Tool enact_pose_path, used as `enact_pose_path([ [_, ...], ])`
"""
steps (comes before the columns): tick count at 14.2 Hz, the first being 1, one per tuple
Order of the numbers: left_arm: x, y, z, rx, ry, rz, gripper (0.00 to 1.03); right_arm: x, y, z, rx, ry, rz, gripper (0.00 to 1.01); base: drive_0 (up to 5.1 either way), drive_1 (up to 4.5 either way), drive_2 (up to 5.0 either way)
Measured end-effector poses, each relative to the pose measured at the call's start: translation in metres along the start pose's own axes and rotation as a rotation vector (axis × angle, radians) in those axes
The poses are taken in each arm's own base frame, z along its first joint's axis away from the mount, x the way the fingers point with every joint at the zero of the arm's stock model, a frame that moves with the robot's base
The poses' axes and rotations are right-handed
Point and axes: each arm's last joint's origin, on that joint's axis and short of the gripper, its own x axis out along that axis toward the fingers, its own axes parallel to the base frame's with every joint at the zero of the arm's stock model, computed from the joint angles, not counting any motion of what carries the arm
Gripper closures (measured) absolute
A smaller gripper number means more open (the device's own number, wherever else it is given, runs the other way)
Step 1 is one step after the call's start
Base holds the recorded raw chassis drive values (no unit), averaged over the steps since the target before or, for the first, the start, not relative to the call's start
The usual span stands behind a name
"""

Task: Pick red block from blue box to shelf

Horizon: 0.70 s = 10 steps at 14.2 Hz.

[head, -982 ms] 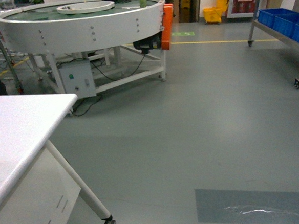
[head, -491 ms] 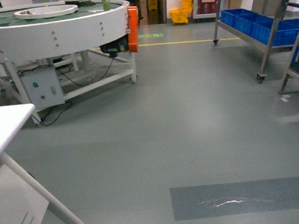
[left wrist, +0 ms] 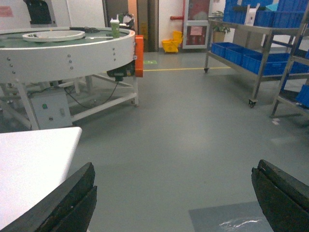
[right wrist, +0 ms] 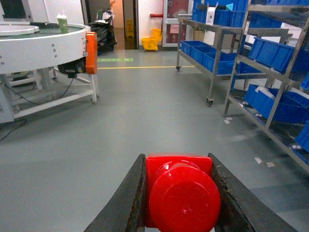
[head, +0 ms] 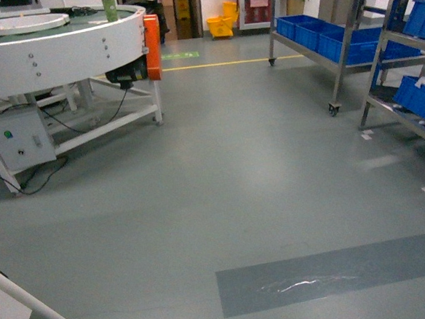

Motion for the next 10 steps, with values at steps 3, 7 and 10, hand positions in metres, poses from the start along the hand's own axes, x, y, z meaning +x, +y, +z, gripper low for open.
enact_pose_path([
  [3, 0.0, 0.0, -0.0006, 0.0, 0.006, 0.0, 0.05, 0.0, 0.0, -0.0003, 0.0, 0.003, 0.0, 0.73, 0.0, 3.92, -4.0],
  [7, 0.0, 0.0, -0.0004, 0.0, 0.004, 0.0, 0.05, 0.0, 0.0, -0.0003, 0.0, 0.003, 0.0, 0.73, 0.1, 4.17, -4.0],
  [10, 0.0, 0.0, -0.0006, 0.0, 0.006, 0.0, 0.05, 0.0, 0.0, -0.0005, 0.0, 0.005, 0.0, 0.73, -0.1, 4.03, -4.1],
])
